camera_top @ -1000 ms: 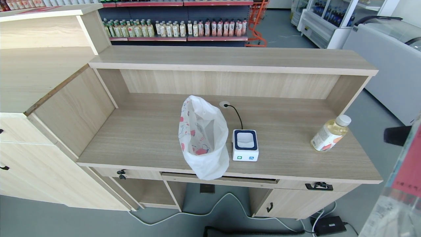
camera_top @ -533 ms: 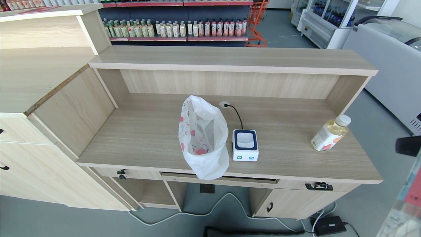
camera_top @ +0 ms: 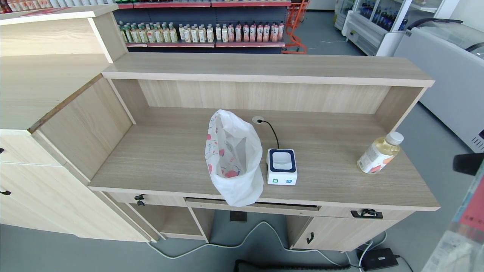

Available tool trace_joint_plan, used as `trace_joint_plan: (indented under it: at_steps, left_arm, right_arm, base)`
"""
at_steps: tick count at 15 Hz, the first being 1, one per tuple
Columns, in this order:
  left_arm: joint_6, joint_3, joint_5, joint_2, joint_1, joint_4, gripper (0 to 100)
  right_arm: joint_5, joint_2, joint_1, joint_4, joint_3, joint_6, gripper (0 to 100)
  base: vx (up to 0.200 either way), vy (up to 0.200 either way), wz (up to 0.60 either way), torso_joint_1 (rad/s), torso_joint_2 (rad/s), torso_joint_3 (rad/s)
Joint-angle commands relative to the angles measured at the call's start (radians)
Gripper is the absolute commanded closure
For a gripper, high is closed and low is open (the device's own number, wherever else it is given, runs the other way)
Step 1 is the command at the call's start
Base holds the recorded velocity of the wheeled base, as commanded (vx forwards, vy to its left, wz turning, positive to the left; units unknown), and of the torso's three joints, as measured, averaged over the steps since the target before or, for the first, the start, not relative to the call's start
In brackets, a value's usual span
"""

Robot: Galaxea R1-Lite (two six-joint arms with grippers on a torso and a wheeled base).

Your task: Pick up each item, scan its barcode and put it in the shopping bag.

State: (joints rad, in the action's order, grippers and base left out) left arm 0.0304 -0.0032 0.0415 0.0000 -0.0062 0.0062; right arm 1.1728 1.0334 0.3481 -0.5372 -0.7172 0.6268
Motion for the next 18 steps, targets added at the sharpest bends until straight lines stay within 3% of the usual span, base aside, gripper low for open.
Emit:
trace_joint_plan:
  at_steps: [1,3,6,8,10,12,18]
  left_arm:
    - [0.000,0.000,0.000,0.000,0.000,0.000,0]
    - [0.000,0.000,0.000,0.000,0.000,0.000,0]
    - [0.000,0.000,0.000,0.000,0.000,0.000,0]
    - [0.000,0.000,0.000,0.000,0.000,0.000,0]
    - [0.000,0.000,0.000,0.000,0.000,0.000,0]
    - [0.000,0.000,0.000,0.000,0.000,0.000,0]
    - [0.000,0.000,0.000,0.000,0.000,0.000,0]
  right_arm:
    - [-0.007,0.031,-0.054,-0.001,0.018,-0.075,100]
    - [-0.053,0.116,-0.205,-0.004,0.027,-0.294,100]
    - [-0.226,0.297,-0.368,-0.017,0.007,-0.688,100]
    - [-0.277,0.413,-0.423,-0.127,-0.002,-0.897,100]
    - [-0.355,0.528,-0.419,-0.290,-0.030,-1.020,100]
    - [-0.378,0.672,-0.373,-0.501,-0.090,-1.038,100]
    - [-0.305,0.858,-0.324,-0.668,-0.222,-1.201,100]
  base:
    - [0.000,0.000,0.00,0.000,0.00,0.000]
    - [0.000,0.000,0.00,0.000,0.00,0.000]
    - [0.000,0.000,0.00,0.000,0.00,0.000]
    - [0.000,0.000,0.00,0.000,0.00,0.000]
    - [0.000,0.000,0.00,0.000,0.00,0.000]
    - [0.000,0.000,0.00,0.000,0.00,0.000]
    - [0.000,0.000,0.00,0.000,0.00,0.000]
